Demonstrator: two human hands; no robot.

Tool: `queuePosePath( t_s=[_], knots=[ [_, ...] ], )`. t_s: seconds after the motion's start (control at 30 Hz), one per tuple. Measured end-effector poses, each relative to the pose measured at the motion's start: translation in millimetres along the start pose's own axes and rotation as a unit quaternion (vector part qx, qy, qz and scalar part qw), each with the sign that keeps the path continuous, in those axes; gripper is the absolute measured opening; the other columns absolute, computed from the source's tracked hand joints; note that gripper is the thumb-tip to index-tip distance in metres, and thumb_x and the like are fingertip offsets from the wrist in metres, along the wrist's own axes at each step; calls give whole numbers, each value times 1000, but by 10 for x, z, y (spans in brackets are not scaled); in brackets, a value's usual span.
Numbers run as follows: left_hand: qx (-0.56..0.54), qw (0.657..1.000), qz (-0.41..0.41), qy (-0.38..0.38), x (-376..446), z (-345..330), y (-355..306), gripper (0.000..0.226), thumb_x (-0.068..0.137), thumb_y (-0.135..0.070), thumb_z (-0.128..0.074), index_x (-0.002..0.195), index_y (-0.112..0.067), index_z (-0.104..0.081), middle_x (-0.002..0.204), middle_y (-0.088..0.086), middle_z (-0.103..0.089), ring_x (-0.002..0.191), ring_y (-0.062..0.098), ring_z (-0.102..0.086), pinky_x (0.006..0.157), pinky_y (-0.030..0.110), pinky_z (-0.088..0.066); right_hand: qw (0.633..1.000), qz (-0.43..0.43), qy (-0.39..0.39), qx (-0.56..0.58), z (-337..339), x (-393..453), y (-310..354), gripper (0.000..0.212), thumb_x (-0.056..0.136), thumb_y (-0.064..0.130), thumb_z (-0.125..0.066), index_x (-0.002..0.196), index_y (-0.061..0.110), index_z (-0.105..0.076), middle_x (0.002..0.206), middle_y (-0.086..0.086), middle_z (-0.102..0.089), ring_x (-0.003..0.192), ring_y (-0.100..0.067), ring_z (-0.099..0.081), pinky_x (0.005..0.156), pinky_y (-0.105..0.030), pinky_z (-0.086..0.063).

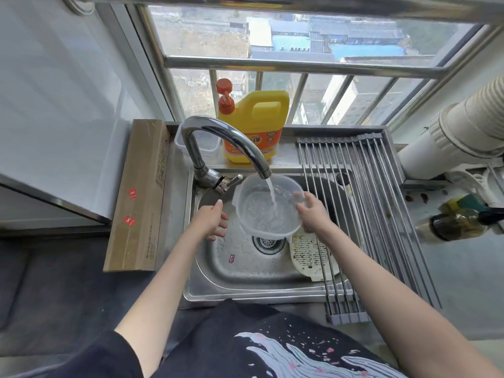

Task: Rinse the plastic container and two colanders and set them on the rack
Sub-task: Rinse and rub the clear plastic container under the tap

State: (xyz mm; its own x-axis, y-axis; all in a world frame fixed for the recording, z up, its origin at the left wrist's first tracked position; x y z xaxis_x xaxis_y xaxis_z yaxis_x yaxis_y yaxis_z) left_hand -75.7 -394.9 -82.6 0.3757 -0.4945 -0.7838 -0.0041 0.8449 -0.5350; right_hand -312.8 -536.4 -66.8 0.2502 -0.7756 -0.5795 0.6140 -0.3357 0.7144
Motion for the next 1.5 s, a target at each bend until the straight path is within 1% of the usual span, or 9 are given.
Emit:
queuePosePath(
  t_s=[0.1, 0.27, 0.47, 0.67, 0.9, 1.07, 1.27, 1.37, 1.5],
  knots=[
    [-9, 1000, 10, 4, -10, 16, 2, 53, 100, -48, -23, 87, -10, -58, 85, 9, -65, 63, 23, -63, 63, 28, -44, 999, -1, 47, -26, -110, -35, -30, 38, 96, 16, -46, 134, 18, -47, 106, -12, -62, 51, -13, -45, 38, -21, -35],
    [-14, 999, 26, 17, -11, 58, 46, 57, 100, -48, -21, 106, -7, -59, 92, 9, -66, 63, 22, -63, 61, 25, -44, 997, -41, -38, 51, 151, 57, -135, 40, 98, 18, -46, 138, 15, -42, 100, -11, -61, 44, -8, -39, 35, -19, -33],
    [-28, 999, 21, 12, -54, 4, -52, 49, 100, -46, -24, 99, -10, -56, 78, 5, -63, 63, 21, -62, 66, 27, -46, 996, -5, 76, -35, -216, -81, -55, 40, 96, 17, -48, 136, 17, -45, 102, -10, -62, 48, -12, -43, 37, -21, -34],
    [-20, 999, 15, 25, -45, -28, -69, 57, 100, -48, -20, 104, -8, -61, 88, 6, -66, 64, 20, -64, 65, 26, -46, 998, -47, -25, 42, 71, 98, -144, 43, 98, 18, -46, 140, 17, -42, 108, -13, -61, 45, -8, -39, 36, -19, -34],
    [-9, 1000, 19, -1, -46, 56, -29, 54, 100, -47, -21, 103, -6, -56, 84, 10, -64, 64, 24, -64, 73, 31, -49, 997, -33, 73, 5, -215, -46, -101, 40, 97, 21, -47, 138, 20, -45, 99, -17, -64, 46, -10, -40, 38, -22, -33],
    [14, 999, 34, 19, -81, 66, 37, 65, 99, -51, -18, 109, -1, -59, 85, 10, -66, 63, 22, -65, 64, 27, -48, 998, -41, 14, 47, 69, 103, -122, 41, 97, 15, -47, 138, 17, -45, 93, -14, -62, 43, -10, -37, 36, -23, -30],
    [22, 998, -12, 63, -201, -53, -140, 59, 91, -61, -38, 115, -8, -51, 94, 17, -61, 53, 19, -65, 45, 20, -49, 998, 32, 50, -30, -210, -65, 228, 40, 97, 22, -50, 136, 17, -46, 93, 3, -58, 43, -5, -41, 34, -15, -29],
    [22, 994, 1, 105, -222, -145, -31, 57, 89, -54, -53, 107, 0, -58, 76, 15, -62, 47, 15, -62, 42, 20, -49, 995, 55, 80, -2, -148, -157, 302, 37, 98, 21, -51, 134, 22, -45, 90, 3, -59, 45, 3, -52, 39, -13, -37],
    [66, 993, -40, 85, -171, -242, 32, 19, 91, -24, -57, 85, -6, -52, 60, 15, -58, 35, 14, -57, 36, 18, -41, 989, 93, 104, -41, -169, -234, 351, 43, 97, 23, -52, 139, 31, -43, 84, -1, -64, 62, -11, -60, 54, -24, -51]
  ],
)
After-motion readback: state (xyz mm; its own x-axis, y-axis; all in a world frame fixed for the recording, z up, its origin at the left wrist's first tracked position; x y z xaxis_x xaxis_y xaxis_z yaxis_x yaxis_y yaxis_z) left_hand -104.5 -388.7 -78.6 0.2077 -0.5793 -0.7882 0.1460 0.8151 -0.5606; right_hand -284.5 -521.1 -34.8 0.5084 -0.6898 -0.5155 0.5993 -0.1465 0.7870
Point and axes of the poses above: each hand's wrist, its own x-axis towards the middle knuckle, its own z-axis out of the back of the hand, y = z × x, the point moved 9 cm from there along x, towards the middle knuckle
